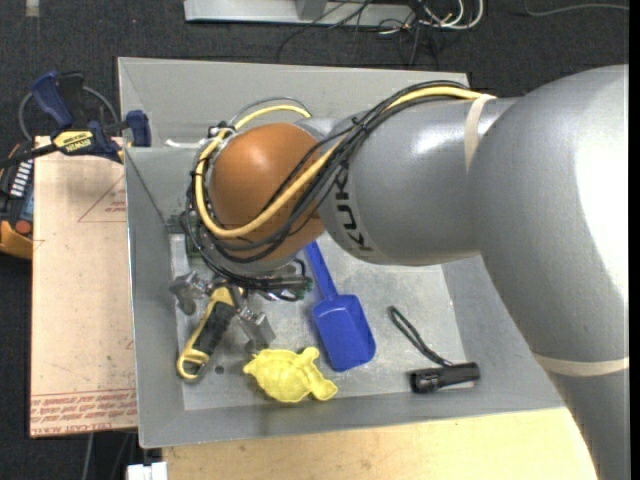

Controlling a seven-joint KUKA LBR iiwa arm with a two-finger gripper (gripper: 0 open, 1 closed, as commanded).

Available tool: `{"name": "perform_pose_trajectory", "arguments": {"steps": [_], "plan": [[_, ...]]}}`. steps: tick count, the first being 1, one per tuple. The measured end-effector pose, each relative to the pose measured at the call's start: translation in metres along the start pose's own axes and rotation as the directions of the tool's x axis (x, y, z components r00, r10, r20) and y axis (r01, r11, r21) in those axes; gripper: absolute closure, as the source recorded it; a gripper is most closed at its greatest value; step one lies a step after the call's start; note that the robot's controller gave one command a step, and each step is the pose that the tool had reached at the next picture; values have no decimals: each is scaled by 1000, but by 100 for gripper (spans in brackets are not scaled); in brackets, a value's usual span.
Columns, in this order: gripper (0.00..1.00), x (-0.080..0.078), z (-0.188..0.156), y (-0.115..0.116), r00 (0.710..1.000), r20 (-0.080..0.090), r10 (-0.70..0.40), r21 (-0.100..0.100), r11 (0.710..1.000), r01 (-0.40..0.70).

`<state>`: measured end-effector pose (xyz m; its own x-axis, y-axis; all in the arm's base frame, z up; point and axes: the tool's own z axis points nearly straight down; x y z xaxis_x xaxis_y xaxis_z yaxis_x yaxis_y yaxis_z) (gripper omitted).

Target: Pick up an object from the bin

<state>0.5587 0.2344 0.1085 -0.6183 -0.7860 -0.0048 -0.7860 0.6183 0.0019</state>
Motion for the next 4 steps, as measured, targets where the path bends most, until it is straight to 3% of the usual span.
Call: {"name": "perform_pose_trajectory", "arguments": {"steps": [1,2,4], "plan": [[0,14,40,-6,980,-4,200,-2,980,-200],[100,10,39,-12,960,2,-280,-1,960,280],[100,10,38,-11,961,3,-278,-2,961,278]]}}
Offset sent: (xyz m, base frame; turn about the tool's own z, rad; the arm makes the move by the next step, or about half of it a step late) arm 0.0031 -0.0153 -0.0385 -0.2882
